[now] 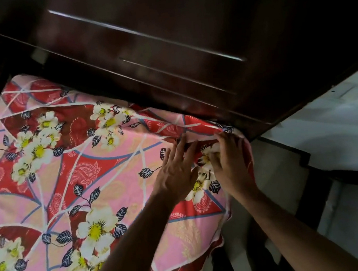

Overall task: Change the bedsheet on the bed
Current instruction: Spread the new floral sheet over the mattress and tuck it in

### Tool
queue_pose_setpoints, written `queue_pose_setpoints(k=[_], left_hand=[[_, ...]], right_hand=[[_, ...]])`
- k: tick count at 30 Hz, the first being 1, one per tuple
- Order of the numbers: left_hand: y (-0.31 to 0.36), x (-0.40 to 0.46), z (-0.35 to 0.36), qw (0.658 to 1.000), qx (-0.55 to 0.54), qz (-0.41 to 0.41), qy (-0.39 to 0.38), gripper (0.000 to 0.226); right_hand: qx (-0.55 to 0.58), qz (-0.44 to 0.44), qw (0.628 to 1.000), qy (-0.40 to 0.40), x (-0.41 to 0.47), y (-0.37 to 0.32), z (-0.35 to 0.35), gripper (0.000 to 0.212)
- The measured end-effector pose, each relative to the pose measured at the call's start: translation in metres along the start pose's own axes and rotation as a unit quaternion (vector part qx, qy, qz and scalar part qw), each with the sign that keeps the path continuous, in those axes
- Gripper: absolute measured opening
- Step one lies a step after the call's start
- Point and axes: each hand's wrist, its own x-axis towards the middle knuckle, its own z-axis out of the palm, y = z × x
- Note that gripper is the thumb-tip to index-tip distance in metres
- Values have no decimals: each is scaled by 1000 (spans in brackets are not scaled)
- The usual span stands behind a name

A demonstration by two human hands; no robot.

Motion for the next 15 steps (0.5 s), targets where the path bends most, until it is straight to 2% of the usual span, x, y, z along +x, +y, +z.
queue_pose_setpoints(k=[2,6,10,12,15], left_hand=[[-1,13,-5,999,-30,13,28,78],[-6,27,-18,997,-34,32,65,70],[-16,12,-14,995,-39,24,90,75],[-21,1,-10,995,-8,5,103,75],[-27,-5,-8,994,18,-29,107,69]], right_hand=[[-51,-29,998,-16,2,3,-3,49],[14,-43,998,-35,23,3,-14,51],[-172,-116,975,-74,54,-3,-18,23],[-253,-156,954,-46,60,-11,-21,13],[-300,-141,943,28,60,-20,-35,9]])
